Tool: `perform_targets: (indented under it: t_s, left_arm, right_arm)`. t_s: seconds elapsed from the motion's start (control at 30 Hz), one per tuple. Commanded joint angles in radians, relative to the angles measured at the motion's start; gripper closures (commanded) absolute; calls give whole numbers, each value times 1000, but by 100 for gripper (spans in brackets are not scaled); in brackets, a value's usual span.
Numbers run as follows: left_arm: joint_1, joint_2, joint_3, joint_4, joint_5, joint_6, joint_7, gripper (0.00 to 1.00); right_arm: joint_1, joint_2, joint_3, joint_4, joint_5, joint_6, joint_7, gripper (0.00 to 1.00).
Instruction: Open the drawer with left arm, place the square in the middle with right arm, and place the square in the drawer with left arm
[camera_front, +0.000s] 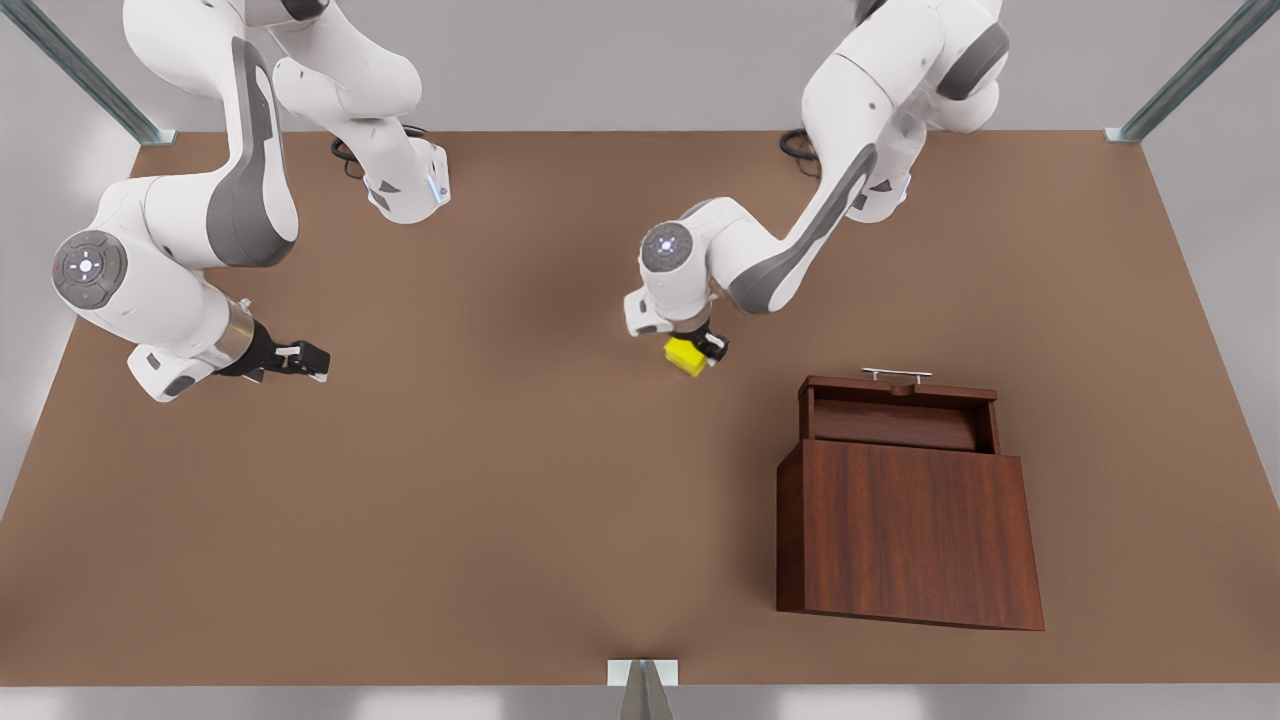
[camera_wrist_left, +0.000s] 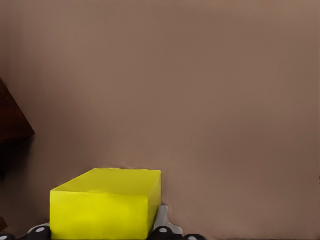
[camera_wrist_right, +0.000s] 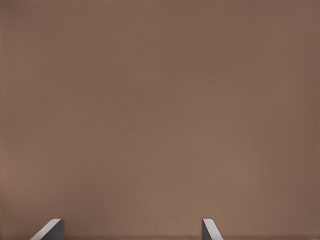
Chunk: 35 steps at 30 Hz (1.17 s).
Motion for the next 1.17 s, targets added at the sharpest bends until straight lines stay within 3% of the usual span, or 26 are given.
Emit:
perform_targets:
  t_s: [0.0, 0.1, 0.2, 0.37, 0.57, 0.6, 0.63, 0.87, 0.9, 1.0, 1.13]
  left_arm:
    - [40, -22, 1, 1, -183, -26, 0, 42]
    - [284, -183, 10, -5, -191, -193, 0, 42]
    - [428, -149, 10, -28, -193, -107, 77, 42]
    - [537, -97, 10, -37, -182, -11, 221, 42]
    - [545, -60, 12, -132, -150, 104, 227, 40]
    - [545, -56, 12, -132, -151, 104, 227, 30]
    - [545, -54, 12, -132, -151, 103, 215, 0]
    - [545, -81, 12, -124, -151, 77, 204, 0]
    - [545, -121, 12, -111, -154, 10, 184, 0]
    - [531, -184, -13, 148, -167, -373, 177, 0]
    - [510, -201, -33, 221, -165, -409, 180, 0]
  right_arm:
    - [1, 0, -1, 0, 0, 0, 0, 0]
    - [1, 0, -1, 0, 0, 0, 0, 0]
    - [1, 0, 0, -2, 0, 0, 0, 0]
    - [1, 0, 0, -2, 0, 0, 0, 0]
    - [1, 1, 0, -1, 0, 0, 0, 0]
    - [1, 0, 0, -1, 0, 0, -2, 0]
    - [1, 1, -1, -2, 0, 0, 0, 0]
    - [1, 1, 0, -2, 0, 0, -2, 0]
    - [1, 1, 0, -3, 0, 0, -2, 0]
    - [1, 1, -1, -2, 0, 0, -2, 0]
    - [1, 1, -1, 2, -2, 0, 0, 0]
